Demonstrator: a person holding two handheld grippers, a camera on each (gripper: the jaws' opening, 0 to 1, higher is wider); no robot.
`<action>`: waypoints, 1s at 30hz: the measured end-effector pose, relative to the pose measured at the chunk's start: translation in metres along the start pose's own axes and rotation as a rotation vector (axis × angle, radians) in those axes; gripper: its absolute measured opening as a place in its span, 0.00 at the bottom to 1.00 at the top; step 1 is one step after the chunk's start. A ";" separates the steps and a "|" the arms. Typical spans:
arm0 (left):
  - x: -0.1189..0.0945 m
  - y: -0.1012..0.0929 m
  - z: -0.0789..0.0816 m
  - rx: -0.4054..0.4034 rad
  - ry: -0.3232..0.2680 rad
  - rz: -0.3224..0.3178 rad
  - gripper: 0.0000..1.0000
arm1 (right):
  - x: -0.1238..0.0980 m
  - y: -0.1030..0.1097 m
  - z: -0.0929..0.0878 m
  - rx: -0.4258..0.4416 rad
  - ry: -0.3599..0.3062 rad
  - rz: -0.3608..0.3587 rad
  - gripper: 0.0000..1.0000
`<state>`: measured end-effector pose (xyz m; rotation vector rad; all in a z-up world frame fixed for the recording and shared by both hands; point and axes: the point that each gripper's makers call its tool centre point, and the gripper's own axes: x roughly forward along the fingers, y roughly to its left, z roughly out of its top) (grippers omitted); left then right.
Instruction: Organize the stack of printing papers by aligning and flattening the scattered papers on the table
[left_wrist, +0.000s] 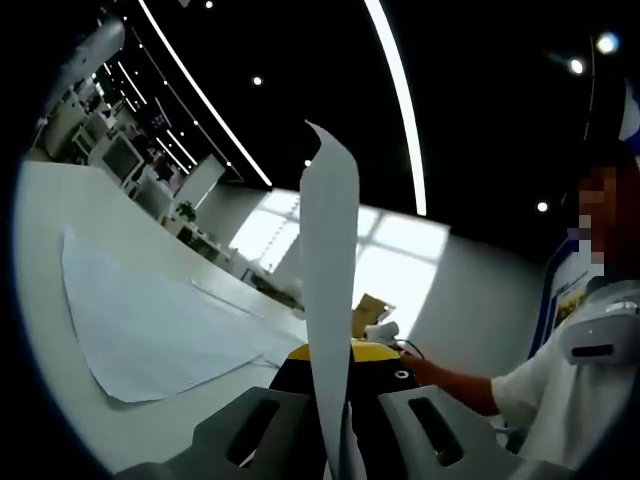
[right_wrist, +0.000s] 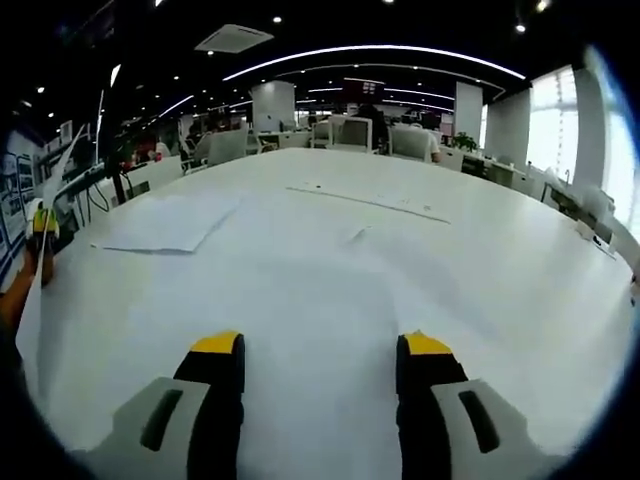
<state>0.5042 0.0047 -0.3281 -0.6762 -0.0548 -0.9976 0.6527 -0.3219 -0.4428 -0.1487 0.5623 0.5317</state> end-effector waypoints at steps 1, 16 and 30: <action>0.000 0.000 0.000 0.000 0.000 0.000 0.06 | 0.000 0.000 0.000 0.000 0.000 -0.001 0.54; 0.000 -0.003 0.000 0.004 0.000 0.001 0.06 | -0.013 -0.015 -0.004 -0.024 0.021 -0.050 0.14; 0.000 -0.003 0.000 0.007 0.001 0.001 0.06 | -0.010 -0.024 -0.002 0.001 0.017 -0.055 0.32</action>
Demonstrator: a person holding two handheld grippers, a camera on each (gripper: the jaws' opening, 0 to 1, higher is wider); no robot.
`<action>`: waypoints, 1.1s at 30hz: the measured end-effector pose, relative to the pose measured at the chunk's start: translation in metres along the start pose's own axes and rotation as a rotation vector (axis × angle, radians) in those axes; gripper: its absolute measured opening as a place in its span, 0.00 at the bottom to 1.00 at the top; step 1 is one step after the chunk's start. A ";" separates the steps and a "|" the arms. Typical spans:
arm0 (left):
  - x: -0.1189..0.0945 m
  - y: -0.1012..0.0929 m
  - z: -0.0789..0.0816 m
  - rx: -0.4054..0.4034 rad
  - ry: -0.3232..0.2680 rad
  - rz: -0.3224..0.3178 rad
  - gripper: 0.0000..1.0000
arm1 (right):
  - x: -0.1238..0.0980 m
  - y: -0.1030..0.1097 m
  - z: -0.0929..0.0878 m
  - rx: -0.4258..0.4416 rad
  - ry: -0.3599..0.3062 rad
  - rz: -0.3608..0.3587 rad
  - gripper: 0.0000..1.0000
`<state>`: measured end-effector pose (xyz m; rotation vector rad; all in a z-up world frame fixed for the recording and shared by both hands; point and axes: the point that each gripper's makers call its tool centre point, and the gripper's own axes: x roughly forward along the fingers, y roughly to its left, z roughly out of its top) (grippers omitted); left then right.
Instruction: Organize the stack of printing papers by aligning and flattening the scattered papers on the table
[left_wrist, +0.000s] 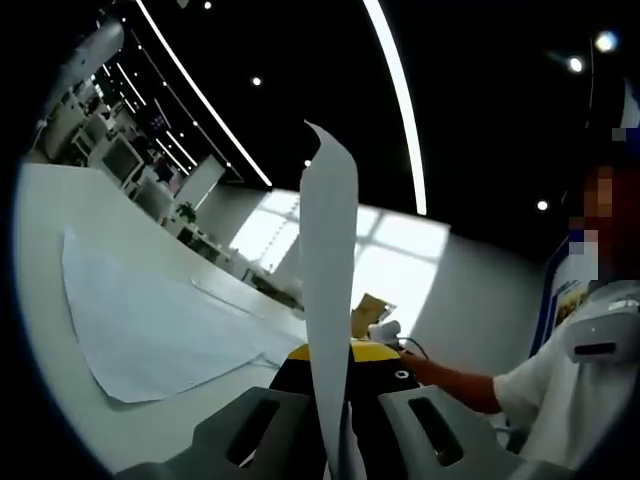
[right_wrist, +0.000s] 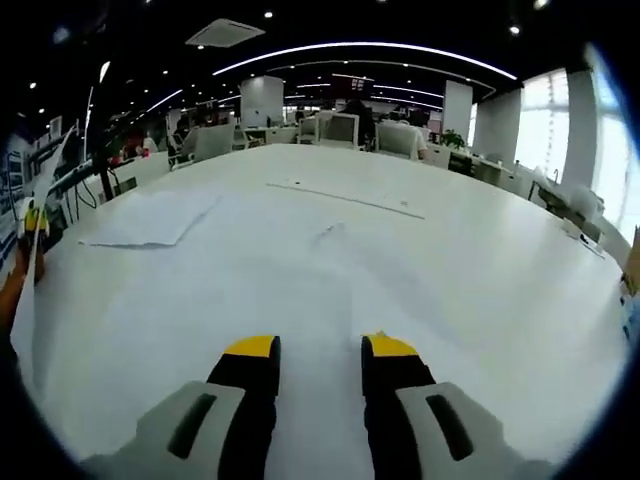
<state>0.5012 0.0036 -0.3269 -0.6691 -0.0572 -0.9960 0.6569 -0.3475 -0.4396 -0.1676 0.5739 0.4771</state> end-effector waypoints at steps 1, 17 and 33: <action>0.000 0.000 0.000 0.001 0.000 0.000 0.06 | 0.000 0.000 0.000 0.005 0.004 0.002 0.35; 0.002 -0.004 -0.001 0.002 -0.002 0.001 0.06 | 0.031 0.018 0.020 0.005 0.008 0.114 0.62; 0.003 -0.008 -0.003 0.004 -0.002 0.002 0.06 | 0.032 0.013 0.020 0.012 -0.017 0.072 0.16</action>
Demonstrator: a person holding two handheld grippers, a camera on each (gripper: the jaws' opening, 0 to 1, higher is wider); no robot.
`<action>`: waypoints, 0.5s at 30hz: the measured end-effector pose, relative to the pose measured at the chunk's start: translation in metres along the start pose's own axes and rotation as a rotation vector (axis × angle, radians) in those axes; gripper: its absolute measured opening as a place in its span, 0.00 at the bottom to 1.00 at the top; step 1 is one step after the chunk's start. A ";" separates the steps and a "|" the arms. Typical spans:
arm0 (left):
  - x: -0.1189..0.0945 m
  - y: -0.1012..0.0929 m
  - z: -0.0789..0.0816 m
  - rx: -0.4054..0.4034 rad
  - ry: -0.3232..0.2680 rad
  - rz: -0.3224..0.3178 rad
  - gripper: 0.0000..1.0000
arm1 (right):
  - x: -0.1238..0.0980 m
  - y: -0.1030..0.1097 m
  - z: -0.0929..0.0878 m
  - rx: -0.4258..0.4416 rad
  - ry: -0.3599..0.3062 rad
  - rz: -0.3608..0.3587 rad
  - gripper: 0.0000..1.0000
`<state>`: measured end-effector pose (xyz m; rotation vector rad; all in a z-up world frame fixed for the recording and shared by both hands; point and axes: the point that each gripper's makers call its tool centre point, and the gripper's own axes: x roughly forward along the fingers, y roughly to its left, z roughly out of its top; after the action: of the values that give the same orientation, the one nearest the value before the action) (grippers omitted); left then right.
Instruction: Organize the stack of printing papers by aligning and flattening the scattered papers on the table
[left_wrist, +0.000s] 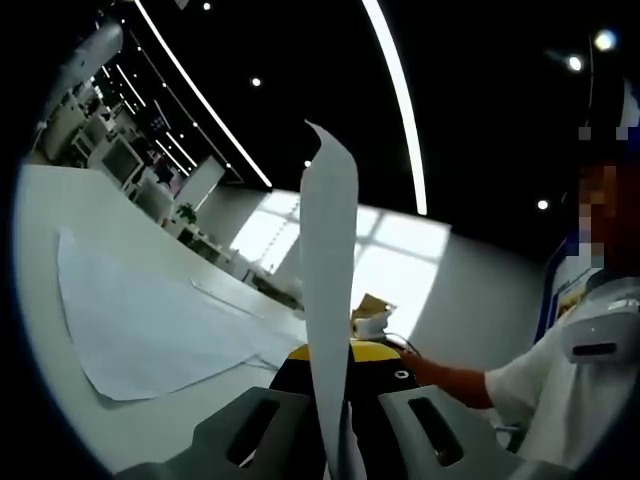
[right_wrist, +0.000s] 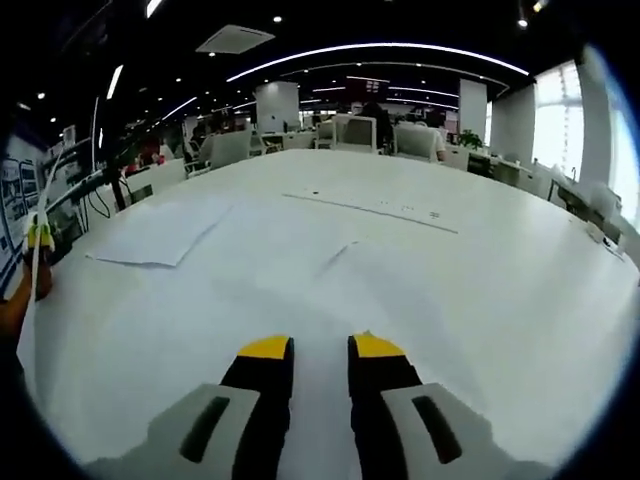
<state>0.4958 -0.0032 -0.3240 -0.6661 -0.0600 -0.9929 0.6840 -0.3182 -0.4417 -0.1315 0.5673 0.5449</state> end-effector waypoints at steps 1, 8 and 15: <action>0.000 0.000 0.000 0.000 0.000 0.000 0.06 | 0.001 0.001 0.000 -0.002 0.002 -0.001 0.15; 0.001 -0.002 -0.001 0.001 0.000 0.001 0.06 | -0.002 -0.007 0.000 -0.063 0.011 -0.035 0.00; 0.001 -0.004 -0.002 -0.003 -0.002 0.002 0.06 | -0.008 -0.007 0.000 0.023 0.011 -0.016 0.00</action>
<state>0.4927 -0.0066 -0.3229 -0.6697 -0.0595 -0.9910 0.6820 -0.3281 -0.4371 -0.1172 0.5821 0.5218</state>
